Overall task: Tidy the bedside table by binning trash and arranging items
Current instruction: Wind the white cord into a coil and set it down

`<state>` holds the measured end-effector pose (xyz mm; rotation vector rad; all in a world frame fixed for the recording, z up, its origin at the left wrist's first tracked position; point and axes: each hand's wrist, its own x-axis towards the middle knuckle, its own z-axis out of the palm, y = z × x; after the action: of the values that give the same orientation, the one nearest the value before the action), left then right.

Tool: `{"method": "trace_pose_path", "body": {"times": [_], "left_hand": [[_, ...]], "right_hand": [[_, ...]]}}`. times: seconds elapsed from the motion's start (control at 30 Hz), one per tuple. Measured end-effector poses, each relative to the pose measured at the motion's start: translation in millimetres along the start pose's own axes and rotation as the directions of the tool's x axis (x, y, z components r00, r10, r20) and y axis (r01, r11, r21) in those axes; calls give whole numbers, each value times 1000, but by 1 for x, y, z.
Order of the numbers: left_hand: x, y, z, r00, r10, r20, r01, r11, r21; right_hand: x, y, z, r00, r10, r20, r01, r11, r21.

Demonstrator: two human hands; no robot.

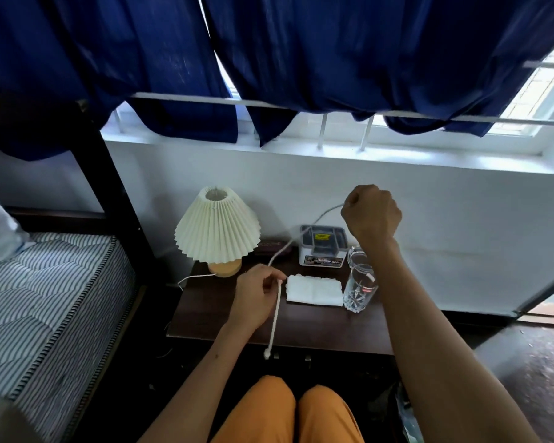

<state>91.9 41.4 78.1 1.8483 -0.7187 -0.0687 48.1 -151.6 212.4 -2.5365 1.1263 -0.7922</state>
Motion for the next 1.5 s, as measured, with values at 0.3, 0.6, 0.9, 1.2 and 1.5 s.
{"method": "trace_pose_path", "body": {"times": [0.3, 0.6, 0.9, 1.2, 1.5], "left_hand": [[35, 108, -38, 978, -127, 166, 193, 858, -477], [61, 168, -45, 978, -111, 177, 188, 837, -514], [72, 185, -58, 953, -24, 301, 227, 714, -662], [88, 193, -112, 795, -117, 595, 510, 661, -551], [75, 241, -109, 628, 203, 752, 393, 751, -531]], "right_hand": [[-29, -1, -23, 744, 127, 656, -202, 979, 39], [-54, 3, -14, 303, 107, 947, -323, 946, -4], [-28, -36, -55, 803, -259, 537, -359, 509, 783], [-2, -45, -76, 934, -62, 353, -273, 515, 813], [21, -85, -106, 992, 119, 49, -110, 584, 804]]}}
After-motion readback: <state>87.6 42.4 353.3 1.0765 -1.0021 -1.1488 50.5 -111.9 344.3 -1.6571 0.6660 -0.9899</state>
